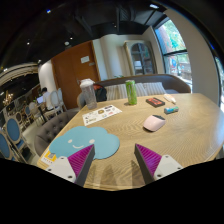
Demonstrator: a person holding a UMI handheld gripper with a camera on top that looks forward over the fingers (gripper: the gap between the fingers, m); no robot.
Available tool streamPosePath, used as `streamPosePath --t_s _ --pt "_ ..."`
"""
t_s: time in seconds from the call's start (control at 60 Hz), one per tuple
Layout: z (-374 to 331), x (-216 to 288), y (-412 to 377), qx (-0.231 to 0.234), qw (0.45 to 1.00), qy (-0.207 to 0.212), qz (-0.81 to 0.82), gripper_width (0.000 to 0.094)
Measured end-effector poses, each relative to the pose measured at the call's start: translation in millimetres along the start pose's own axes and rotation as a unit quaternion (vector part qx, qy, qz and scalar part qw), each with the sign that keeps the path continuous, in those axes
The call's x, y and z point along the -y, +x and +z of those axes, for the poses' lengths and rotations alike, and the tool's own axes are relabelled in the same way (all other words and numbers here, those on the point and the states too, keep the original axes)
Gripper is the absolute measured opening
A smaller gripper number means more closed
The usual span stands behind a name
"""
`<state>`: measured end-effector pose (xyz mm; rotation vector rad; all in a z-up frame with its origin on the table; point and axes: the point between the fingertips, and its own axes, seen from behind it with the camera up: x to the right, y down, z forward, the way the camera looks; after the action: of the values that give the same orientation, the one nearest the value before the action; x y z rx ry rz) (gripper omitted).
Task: Arrange mouse
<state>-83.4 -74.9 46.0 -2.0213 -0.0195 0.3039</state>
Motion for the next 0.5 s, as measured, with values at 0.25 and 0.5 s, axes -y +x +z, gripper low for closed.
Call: streamPosePath --t_s 0.25,0.5 --pt "36 1 42 -0.036 0.999 -0.017 -0.008 0.0825" --pt "64 6 109 -0.093 0.995 -0.038 0.003 0.0821"
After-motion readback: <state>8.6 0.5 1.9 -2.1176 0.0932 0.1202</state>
